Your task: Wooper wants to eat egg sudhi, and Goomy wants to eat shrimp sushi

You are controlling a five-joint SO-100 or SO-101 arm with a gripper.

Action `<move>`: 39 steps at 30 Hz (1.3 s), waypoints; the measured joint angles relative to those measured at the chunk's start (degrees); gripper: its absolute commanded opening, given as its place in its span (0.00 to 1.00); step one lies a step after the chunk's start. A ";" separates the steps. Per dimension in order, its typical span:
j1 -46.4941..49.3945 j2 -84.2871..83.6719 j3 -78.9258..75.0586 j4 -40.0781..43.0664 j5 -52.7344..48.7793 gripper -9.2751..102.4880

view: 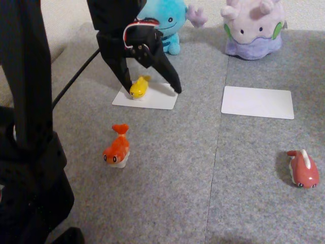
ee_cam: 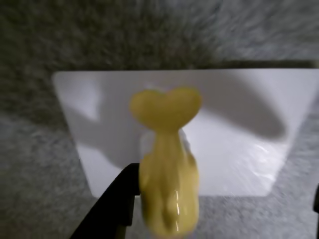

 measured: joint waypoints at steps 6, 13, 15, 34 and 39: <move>-0.09 11.43 0.00 6.94 0.00 0.45; -5.45 25.93 0.00 23.03 -0.62 0.45; -7.65 29.79 0.00 26.98 -0.97 0.45; -5.01 71.10 53.17 9.23 -13.80 0.45; 3.78 73.12 63.37 5.71 -21.71 0.45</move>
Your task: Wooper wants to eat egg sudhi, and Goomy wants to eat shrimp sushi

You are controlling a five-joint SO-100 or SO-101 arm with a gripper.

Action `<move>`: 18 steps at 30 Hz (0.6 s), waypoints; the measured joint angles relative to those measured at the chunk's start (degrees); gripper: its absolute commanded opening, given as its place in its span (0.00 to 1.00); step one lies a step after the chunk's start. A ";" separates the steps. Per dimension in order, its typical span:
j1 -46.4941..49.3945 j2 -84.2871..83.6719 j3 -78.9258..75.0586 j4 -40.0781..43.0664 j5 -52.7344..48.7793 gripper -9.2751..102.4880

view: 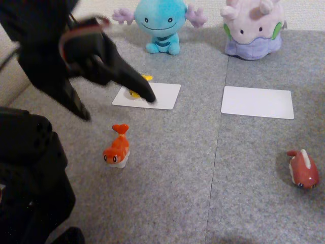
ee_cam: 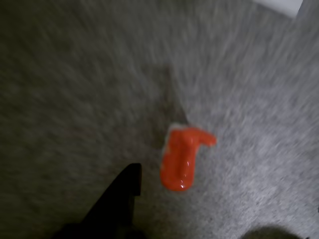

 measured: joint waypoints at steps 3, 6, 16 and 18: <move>5.62 0.18 4.04 -1.93 -4.39 0.45; 8.61 0.26 7.47 -3.96 -8.88 0.45; 5.54 0.35 9.40 -7.38 -8.09 0.45; 2.72 0.35 9.40 -8.00 -7.03 0.45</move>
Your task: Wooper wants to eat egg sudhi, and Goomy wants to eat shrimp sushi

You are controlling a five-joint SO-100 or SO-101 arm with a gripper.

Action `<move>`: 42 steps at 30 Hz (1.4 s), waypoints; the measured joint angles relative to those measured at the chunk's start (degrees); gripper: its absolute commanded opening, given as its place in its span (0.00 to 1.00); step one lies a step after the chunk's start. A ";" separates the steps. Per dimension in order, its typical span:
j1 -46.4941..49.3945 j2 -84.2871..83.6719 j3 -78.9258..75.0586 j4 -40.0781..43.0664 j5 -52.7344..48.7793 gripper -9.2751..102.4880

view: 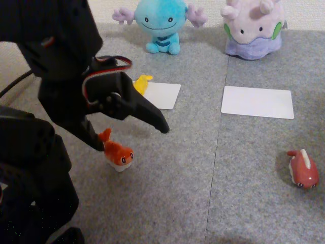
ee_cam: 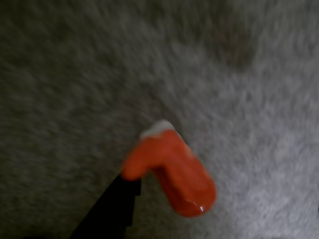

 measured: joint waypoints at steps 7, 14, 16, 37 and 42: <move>-8.26 0.00 0.00 -0.09 -0.88 0.38; -6.06 -2.64 0.00 0.18 -6.15 0.37; -4.04 -5.71 0.00 -0.26 -8.88 0.37; 4.04 -20.39 -1.58 -8.70 -18.11 0.10; 4.04 -20.39 -1.67 -8.96 -17.84 0.10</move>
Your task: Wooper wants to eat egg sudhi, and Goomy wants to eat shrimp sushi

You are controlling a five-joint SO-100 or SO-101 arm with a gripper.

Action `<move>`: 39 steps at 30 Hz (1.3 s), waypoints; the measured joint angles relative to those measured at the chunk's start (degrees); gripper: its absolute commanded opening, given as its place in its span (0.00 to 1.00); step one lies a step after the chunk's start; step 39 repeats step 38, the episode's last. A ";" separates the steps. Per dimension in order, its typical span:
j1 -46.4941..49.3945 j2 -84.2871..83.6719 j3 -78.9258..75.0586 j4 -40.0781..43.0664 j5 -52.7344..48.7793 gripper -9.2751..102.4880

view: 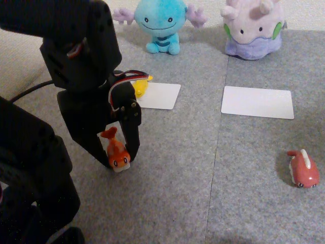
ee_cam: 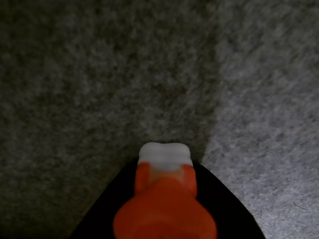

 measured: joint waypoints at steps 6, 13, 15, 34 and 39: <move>1.49 -2.20 -7.12 3.52 9.76 0.10; 7.91 -5.45 -29.27 13.45 13.27 0.10; 9.84 -9.05 -35.60 14.85 13.27 0.10; 19.16 -65.13 -94.22 16.52 13.10 0.10; 19.07 -72.77 -102.92 16.52 12.22 0.11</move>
